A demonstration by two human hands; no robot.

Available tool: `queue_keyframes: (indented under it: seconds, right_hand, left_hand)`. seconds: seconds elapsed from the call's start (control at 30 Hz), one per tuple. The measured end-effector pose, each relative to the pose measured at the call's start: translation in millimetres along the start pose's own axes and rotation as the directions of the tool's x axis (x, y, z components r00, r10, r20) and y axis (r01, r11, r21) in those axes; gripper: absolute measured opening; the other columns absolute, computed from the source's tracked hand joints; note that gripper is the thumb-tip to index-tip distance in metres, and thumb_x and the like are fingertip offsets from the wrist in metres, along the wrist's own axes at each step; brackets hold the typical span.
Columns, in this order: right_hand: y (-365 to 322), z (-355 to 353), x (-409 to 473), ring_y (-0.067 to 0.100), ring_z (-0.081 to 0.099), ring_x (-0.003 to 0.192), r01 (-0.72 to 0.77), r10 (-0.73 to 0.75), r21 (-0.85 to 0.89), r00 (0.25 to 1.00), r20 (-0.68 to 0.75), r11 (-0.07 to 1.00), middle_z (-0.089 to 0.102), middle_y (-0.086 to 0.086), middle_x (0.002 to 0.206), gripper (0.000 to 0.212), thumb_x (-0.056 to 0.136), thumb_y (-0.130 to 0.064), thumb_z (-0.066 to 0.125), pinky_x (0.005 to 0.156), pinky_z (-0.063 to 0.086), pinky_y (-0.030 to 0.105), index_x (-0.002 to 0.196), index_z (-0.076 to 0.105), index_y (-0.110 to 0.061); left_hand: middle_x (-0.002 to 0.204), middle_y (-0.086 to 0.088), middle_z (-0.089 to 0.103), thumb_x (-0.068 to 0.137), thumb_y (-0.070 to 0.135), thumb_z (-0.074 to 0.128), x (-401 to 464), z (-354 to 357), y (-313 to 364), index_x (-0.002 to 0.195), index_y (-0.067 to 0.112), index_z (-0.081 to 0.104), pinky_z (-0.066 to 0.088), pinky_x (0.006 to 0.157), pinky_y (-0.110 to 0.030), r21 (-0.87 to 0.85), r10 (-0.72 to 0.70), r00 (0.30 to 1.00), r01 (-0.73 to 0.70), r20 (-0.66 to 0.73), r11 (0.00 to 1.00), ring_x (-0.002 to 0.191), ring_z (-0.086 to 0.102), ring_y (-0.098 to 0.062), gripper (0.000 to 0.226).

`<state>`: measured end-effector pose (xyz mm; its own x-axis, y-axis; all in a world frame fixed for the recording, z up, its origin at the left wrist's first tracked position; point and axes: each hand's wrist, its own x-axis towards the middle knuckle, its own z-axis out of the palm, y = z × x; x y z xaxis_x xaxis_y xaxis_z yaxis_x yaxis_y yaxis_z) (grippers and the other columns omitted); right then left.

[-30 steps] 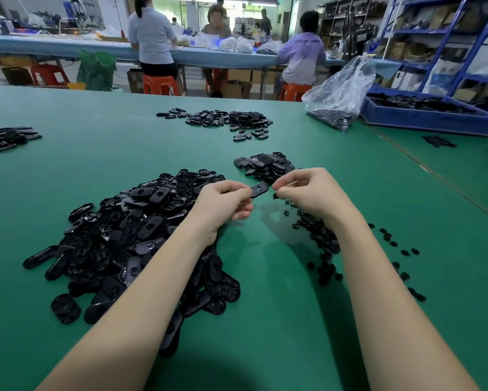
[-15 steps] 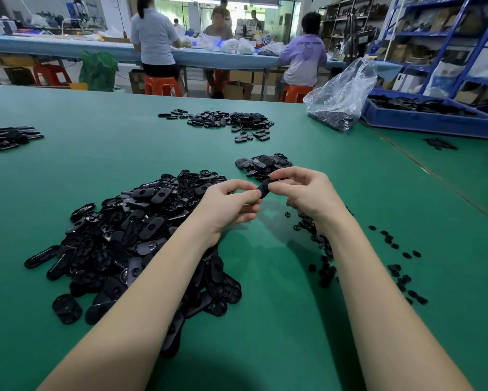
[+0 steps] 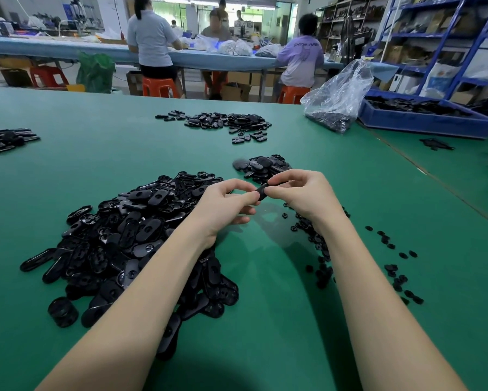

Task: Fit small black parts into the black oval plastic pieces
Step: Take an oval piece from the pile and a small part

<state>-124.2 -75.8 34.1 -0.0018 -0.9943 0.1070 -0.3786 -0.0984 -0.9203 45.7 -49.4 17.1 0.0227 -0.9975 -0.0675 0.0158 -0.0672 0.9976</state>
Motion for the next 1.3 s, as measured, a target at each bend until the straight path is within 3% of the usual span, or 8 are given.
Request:
queue_keyframes:
  seconds: [0.23, 0.37, 0.67, 0.87, 1.0, 1.1, 1.3]
  right_hand:
    - [5, -9, -2, 0.006, 0.049, 0.053, -0.273, 0.245, 0.132, 0.949, 0.198, 0.953, 0.070, -0.013, 0.072, 0.020, 0.076, -0.028, 0.089, 0.043, 0.031, 0.017, 0.093, 0.079, -0.026]
    - [8, -6, -3, 0.003, 0.048, 0.049, -0.336, 0.282, 0.174, 0.919, 0.274, 0.926, 0.073, -0.013, 0.076, 0.017, 0.075, -0.027, 0.089, 0.040, 0.028, 0.017, 0.087, 0.076, -0.024]
    - [5, -1, -5, 0.004, 0.045, 0.047, -0.290, 0.245, 0.125, 0.926, 0.289, 0.949, 0.071, -0.008, 0.080, 0.015, 0.072, -0.029, 0.090, 0.042, 0.026, 0.019, 0.070, 0.075, -0.029]
    - [-1, 1, -6, 0.000, 0.044, 0.043, -0.175, 0.178, -0.032, 0.960, 0.216, 0.984, 0.074, -0.010, 0.076, 0.015, 0.076, -0.030, 0.084, 0.040, 0.029, 0.016, 0.064, 0.075, -0.031]
    - [0, 4, -7, 0.000, 0.042, 0.042, -0.155, 0.162, -0.051, 0.969, 0.188, 0.987, 0.063, -0.011, 0.064, 0.013, 0.075, -0.031, 0.084, 0.039, 0.028, 0.014, 0.067, 0.075, -0.027]
    - [2, 6, -6, 0.001, 0.039, 0.041, -0.132, 0.138, -0.046, 0.976, 0.166, 0.990, 0.056, -0.012, 0.055, 0.016, 0.076, -0.028, 0.085, 0.038, 0.027, 0.013, 0.065, 0.073, -0.026]
    - [6, 10, -6, -0.001, 0.042, 0.043, -0.119, 0.121, -0.022, 0.980, 0.155, 0.993, 0.063, -0.011, 0.061, 0.012, 0.078, -0.024, 0.083, 0.041, 0.031, 0.013, 0.070, 0.074, -0.021]
  left_hand:
    - [0.083, -0.002, 0.073, 0.094, 0.017, 0.070, 1, -6, 3, 0.096, 0.017, 0.073, 0.057, 0.061, -0.021, 0.020, -0.033, 0.997, 0.032, 0.075, 0.999, 0.069, 0.069, -0.012, 0.004]
    - [0.091, -0.005, 0.068, 0.097, 0.014, 0.064, 2, -6, 2, 0.103, 0.012, 0.073, 0.059, 0.069, -0.022, 0.022, -0.043, 0.996, 0.042, 0.084, 0.999, 0.071, 0.069, -0.012, 0.011]
    - [0.076, -0.005, 0.067, 0.092, 0.005, 0.067, 3, -2, -1, 0.091, 0.007, 0.073, 0.054, 0.064, -0.017, -0.023, -0.027, 0.998, 0.028, 0.057, 0.999, 0.065, 0.064, -0.011, 0.006]
    - [0.073, -0.007, 0.070, 0.089, 0.001, 0.064, 5, -1, -4, 0.086, 0.009, 0.074, 0.055, 0.065, -0.016, 0.083, 0.027, 1.000, -0.027, 0.000, 0.996, 0.064, 0.063, -0.011, 0.012]
    - [0.074, -0.006, 0.068, 0.086, -0.002, 0.068, 4, -4, -4, 0.086, 0.009, 0.075, 0.054, 0.065, -0.015, 0.069, 0.039, 0.999, -0.039, 0.005, 0.997, 0.064, 0.065, -0.010, 0.013]
    - [0.082, -0.009, 0.073, 0.087, -0.001, 0.070, 3, -6, -6, 0.091, 0.008, 0.075, 0.059, 0.076, -0.020, 0.046, 0.035, 0.999, -0.036, 0.024, 0.998, 0.072, 0.069, -0.015, 0.011]
    - [0.075, -0.008, 0.076, 0.092, -0.001, 0.067, 2, -5, -6, 0.091, 0.008, 0.072, 0.059, 0.072, -0.019, 0.057, 0.033, 0.998, -0.036, 0.046, 0.998, 0.070, 0.070, -0.015, 0.011]
